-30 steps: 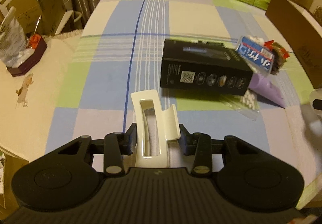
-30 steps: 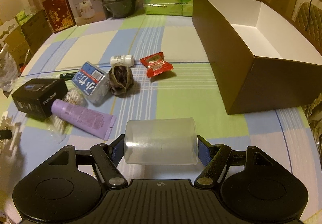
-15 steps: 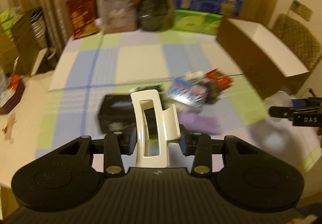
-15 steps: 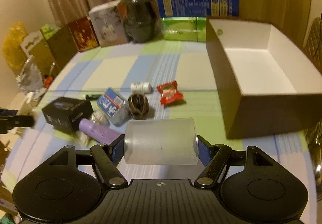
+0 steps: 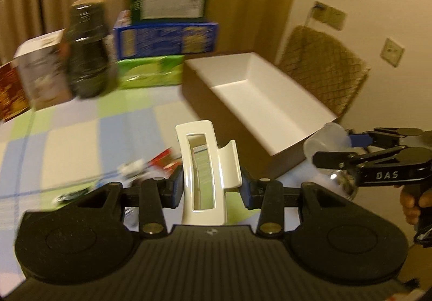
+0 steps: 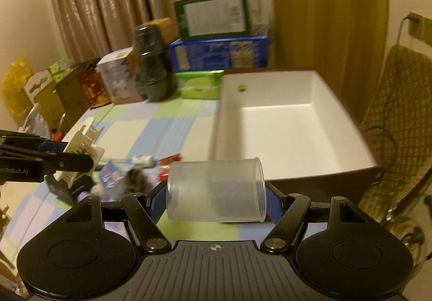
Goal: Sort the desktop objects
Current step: 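Carry the white clip and clear cup with both tools over the open box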
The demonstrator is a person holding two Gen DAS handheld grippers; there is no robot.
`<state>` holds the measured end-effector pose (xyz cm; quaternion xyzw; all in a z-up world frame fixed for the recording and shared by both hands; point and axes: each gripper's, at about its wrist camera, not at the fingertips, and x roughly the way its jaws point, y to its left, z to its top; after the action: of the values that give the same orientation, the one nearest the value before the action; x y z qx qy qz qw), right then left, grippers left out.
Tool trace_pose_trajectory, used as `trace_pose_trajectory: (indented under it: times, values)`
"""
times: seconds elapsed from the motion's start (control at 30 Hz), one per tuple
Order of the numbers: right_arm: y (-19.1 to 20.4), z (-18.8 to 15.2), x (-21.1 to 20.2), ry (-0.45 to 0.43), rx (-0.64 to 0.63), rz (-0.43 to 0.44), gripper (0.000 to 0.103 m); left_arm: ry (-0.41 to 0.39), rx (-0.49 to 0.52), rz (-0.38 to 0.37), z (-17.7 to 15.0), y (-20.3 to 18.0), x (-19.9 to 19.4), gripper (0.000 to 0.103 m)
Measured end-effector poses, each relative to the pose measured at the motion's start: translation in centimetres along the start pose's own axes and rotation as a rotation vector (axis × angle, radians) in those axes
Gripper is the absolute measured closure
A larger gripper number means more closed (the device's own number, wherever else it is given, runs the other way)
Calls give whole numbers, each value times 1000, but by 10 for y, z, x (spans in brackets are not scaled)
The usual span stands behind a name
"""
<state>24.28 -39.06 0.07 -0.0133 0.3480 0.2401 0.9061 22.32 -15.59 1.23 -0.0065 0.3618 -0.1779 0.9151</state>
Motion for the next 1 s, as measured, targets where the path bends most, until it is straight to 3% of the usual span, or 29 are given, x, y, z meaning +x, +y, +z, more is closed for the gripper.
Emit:
trace_pose_trajectory:
  times: [0.2, 0.47, 0.77, 1.0]
  values:
    - [-50, 18, -4, -16, -16, -33, 34, 4, 12, -63, 31, -43, 38, 66]
    - [-103, 46, 28, 10, -93, 17, 34, 45, 12, -76, 68, -77, 97, 66]
    - [-137, 61, 92, 141, -204, 27, 34, 168, -23, -39, 88, -84, 176, 67]
    - [-146, 67, 126, 233, -289, 60, 34, 245, 27, -8, 90, -97, 217, 66]
